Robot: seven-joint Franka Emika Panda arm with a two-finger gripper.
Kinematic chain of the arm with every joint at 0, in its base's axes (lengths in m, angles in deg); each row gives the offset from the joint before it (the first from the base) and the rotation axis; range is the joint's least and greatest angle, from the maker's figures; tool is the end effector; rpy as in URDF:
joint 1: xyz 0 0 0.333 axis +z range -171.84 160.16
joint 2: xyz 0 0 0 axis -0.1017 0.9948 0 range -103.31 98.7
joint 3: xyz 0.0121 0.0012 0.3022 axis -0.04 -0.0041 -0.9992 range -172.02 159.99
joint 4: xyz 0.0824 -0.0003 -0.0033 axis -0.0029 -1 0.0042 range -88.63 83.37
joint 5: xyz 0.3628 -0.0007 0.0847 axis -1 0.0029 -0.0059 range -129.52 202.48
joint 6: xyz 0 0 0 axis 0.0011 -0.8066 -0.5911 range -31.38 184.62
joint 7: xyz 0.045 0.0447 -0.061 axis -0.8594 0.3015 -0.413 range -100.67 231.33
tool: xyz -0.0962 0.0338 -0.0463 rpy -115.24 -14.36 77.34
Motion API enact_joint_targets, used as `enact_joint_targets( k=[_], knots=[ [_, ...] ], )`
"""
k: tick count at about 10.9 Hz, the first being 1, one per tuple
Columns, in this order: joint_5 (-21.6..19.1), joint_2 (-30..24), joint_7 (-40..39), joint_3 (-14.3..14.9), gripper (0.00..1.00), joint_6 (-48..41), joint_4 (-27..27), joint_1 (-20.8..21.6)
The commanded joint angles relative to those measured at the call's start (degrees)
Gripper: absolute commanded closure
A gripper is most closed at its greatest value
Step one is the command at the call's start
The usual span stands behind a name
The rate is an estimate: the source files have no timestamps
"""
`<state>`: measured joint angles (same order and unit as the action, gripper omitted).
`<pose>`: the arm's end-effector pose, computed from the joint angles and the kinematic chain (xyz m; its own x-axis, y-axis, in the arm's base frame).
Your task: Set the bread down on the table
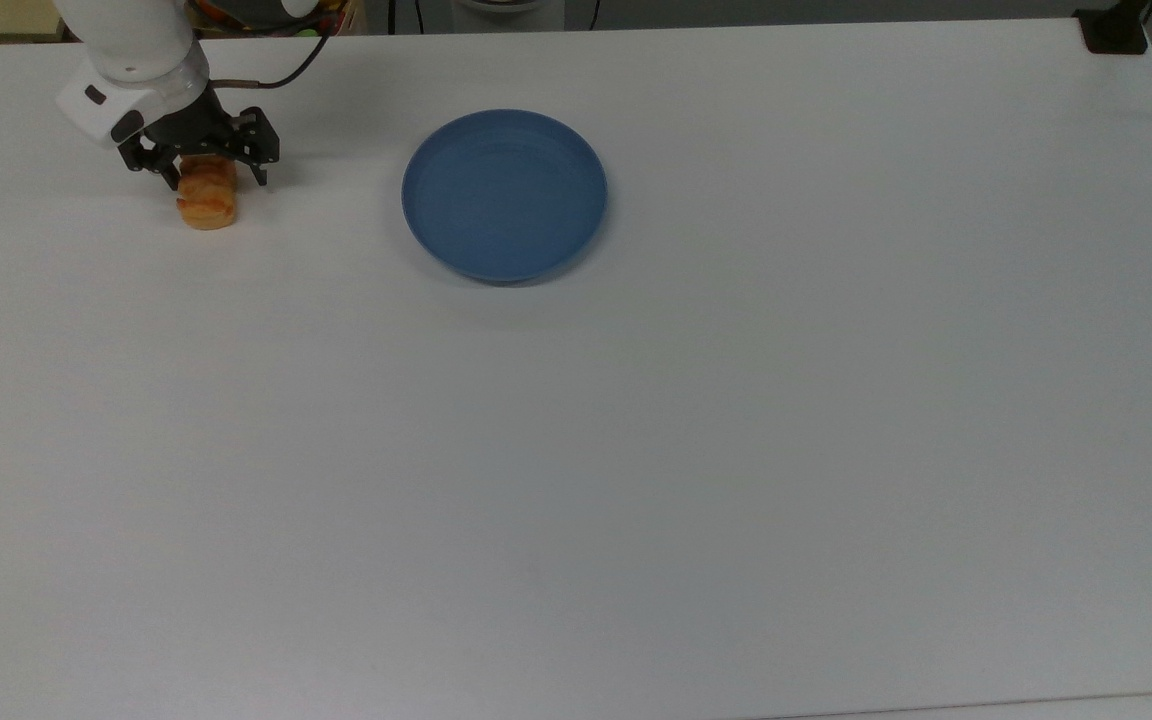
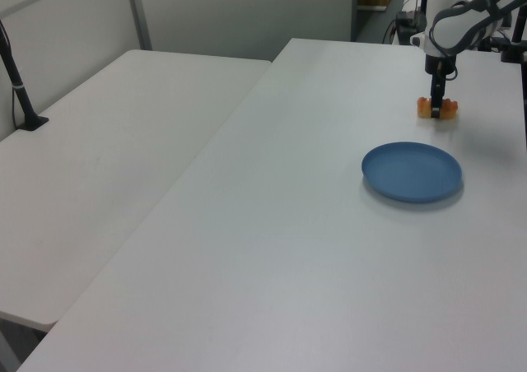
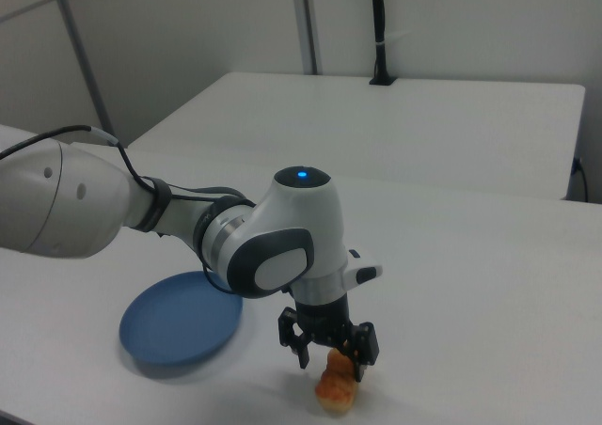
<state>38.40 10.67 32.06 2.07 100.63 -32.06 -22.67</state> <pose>0.5058 -0.2346 0.3124 0.9842 0.1695 -0.0503 0.1714 -0.9846 0.0346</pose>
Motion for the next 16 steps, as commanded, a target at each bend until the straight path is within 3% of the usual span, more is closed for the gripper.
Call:
enact_joint_targets(
  k=[1,4,9,13,16],
  knots=[
    [0.4,-0.8,-0.7,0.0,0.0,0.9,-0.6,-0.3],
    [0.4,-3.2,-0.3,0.1,0.0,-0.8,0.2,-1.0],
    [0.4,-5.0,0.1,0.0,0.0,-24.5,16.8,-0.8],
    [0.2,-7.0,-0.4,-0.2,0.0,-37.7,29.1,-0.3],
    [-0.1,-9.5,3.4,-1.3,0.0,-38.2,29.4,2.7]
  ],
)
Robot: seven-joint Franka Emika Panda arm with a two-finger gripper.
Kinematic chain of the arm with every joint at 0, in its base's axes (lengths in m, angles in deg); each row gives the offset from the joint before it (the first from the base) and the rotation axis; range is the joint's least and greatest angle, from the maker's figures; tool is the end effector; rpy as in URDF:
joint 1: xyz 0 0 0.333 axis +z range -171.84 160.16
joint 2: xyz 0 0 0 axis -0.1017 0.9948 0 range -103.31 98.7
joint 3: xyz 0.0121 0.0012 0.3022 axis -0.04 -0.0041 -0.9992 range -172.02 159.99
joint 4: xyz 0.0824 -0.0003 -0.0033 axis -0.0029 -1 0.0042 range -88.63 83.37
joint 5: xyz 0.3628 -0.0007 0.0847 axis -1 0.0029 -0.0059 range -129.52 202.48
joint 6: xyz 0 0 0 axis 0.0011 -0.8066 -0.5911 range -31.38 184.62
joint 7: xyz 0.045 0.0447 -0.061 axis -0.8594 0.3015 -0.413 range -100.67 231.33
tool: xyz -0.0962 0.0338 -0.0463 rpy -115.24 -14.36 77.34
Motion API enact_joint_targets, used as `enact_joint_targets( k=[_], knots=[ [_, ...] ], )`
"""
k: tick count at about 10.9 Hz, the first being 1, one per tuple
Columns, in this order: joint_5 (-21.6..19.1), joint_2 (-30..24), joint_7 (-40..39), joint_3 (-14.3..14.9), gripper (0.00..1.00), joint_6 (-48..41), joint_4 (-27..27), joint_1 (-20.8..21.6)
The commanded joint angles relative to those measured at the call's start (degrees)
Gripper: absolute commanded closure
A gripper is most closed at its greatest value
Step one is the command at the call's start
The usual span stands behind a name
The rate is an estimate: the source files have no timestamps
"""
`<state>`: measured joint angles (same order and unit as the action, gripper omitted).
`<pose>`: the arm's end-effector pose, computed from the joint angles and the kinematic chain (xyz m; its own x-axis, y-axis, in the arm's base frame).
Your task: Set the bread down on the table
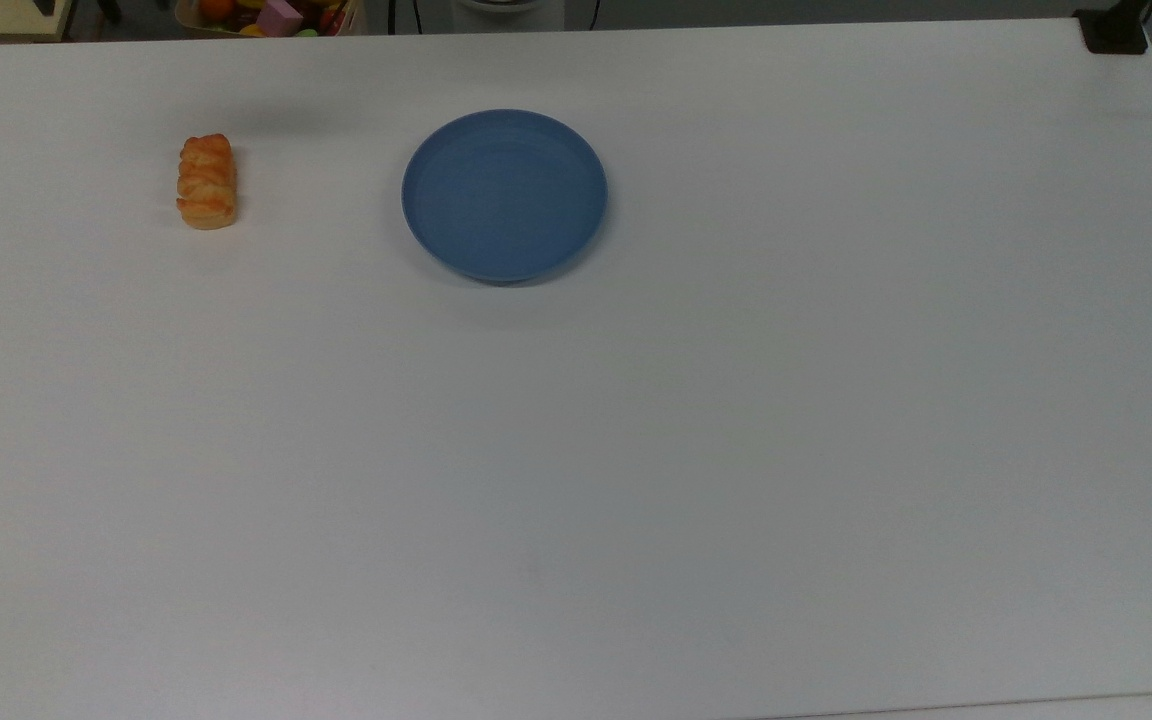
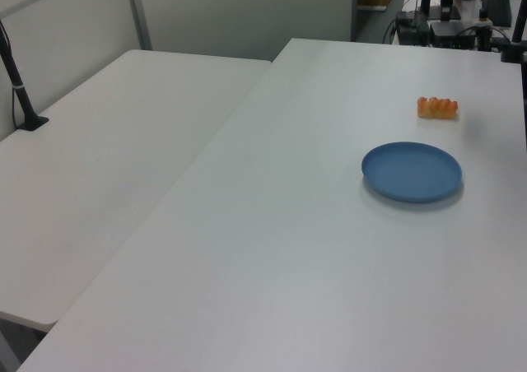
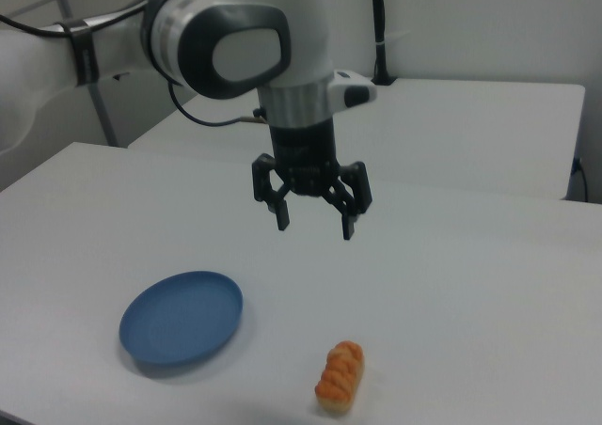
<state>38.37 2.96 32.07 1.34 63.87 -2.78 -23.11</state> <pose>0.5133 -0.2360 0.5613 0.9874 0.1527 -0.0410 0.1539 -0.9877 0.0266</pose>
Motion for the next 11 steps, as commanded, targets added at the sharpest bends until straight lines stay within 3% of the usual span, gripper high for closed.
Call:
enact_joint_targets(
  k=[1,5,7,11],
  knots=[
    [0.0,-3.1,7.9,-1.2,0.0,-1.5,-0.1,5.0],
    [0.3,-4.9,23.3,-8.0,0.0,-4.3,0.1,12.7],
    [0.4,-4.9,31.5,-8.3,0.0,-3.8,0.0,17.0],
    [-0.3,-5.0,34.2,-7.8,0.0,-4.4,-0.1,22.4]
  ],
)
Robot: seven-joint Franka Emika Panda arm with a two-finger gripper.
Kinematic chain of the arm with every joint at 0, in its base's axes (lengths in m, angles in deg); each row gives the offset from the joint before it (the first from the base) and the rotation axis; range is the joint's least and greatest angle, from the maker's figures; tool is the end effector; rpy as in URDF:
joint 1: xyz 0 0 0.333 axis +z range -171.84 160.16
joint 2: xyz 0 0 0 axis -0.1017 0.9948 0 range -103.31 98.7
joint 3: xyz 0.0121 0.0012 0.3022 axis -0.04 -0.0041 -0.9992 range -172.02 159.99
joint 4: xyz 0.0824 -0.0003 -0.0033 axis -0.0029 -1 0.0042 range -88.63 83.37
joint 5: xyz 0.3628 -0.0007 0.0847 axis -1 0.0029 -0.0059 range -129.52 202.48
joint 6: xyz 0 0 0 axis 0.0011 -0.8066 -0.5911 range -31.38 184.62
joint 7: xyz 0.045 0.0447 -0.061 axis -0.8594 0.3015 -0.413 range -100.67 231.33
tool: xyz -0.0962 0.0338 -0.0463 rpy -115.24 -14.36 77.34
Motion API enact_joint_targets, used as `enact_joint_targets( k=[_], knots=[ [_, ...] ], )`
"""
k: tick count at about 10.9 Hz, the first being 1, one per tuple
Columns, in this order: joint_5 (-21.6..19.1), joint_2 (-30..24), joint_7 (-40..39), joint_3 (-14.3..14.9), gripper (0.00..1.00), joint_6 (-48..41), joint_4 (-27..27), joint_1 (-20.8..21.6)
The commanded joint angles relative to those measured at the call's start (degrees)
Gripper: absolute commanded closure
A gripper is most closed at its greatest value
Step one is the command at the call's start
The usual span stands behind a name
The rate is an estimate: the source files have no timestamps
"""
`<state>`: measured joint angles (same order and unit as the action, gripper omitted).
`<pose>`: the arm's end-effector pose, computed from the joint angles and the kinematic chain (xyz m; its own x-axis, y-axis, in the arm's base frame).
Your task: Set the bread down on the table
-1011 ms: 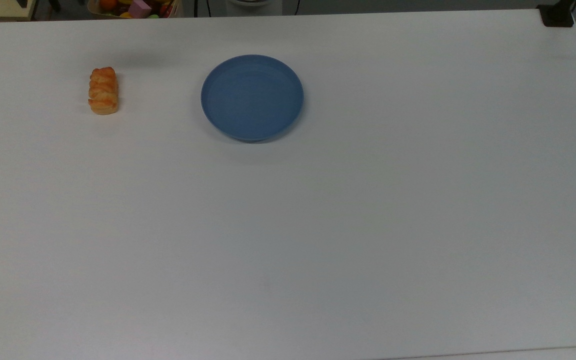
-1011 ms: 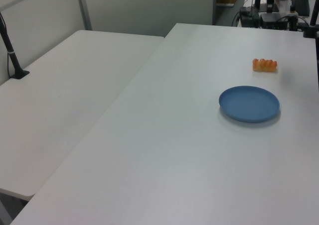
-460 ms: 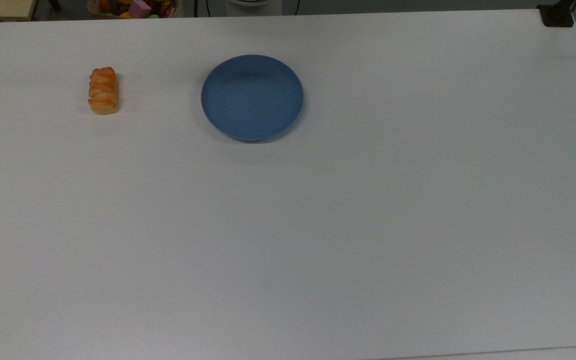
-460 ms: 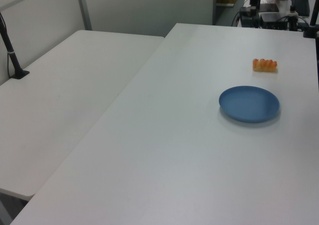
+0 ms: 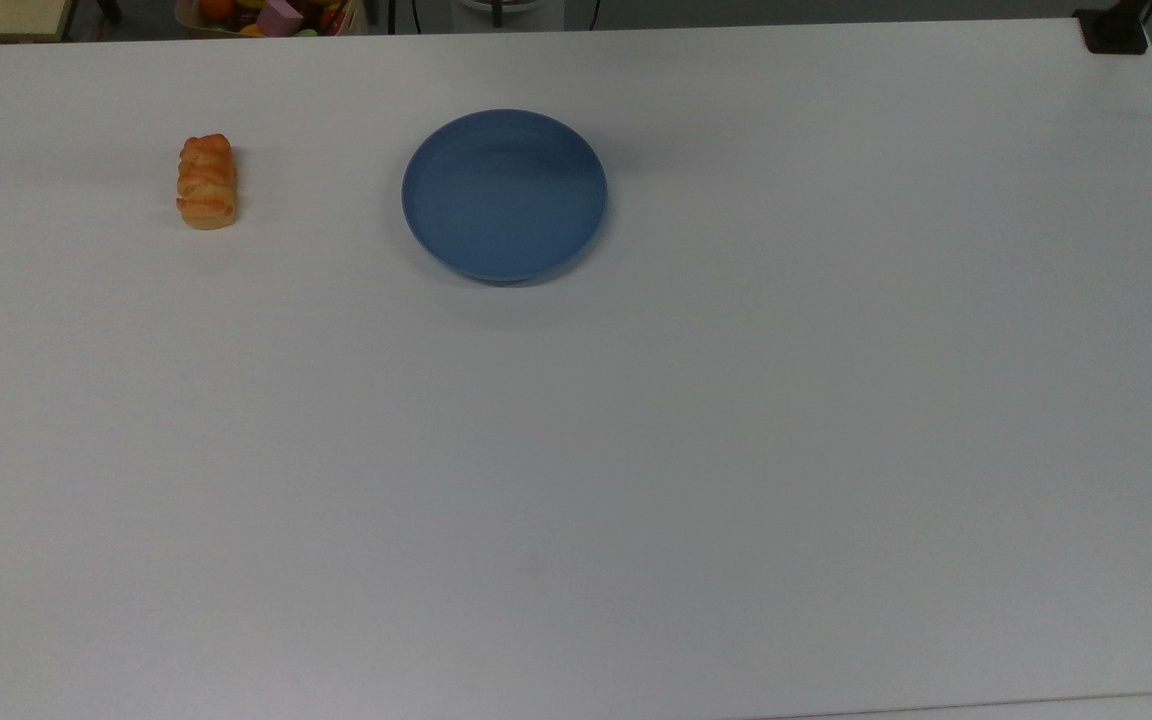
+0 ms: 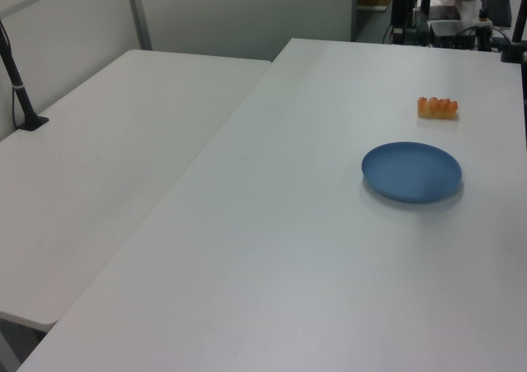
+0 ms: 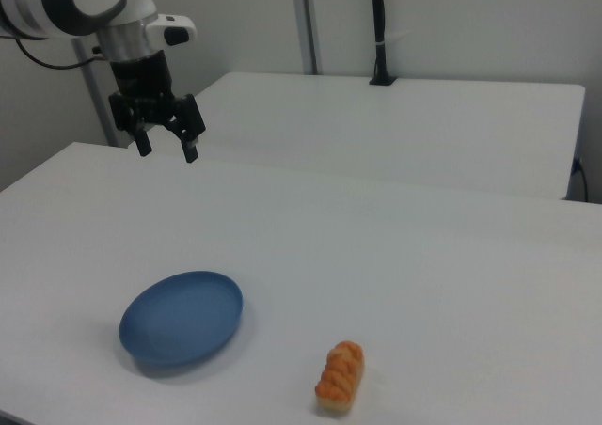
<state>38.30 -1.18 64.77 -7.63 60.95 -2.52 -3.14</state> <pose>0.5405 0.0369 0.5984 0.9963 0.0858 0.0051 0.0856 -0.9958 0.0314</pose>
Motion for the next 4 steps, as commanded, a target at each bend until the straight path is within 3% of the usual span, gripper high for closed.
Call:
enact_joint_targets(
  k=[1,4],
  knots=[
    [-0.2,-1.2,3.3,1.2,0.0,-2.6,-0.4,3.1],
    [-0.2,-1.7,3.9,1.3,0.0,-2.8,-0.5,2.5]
  ],
)
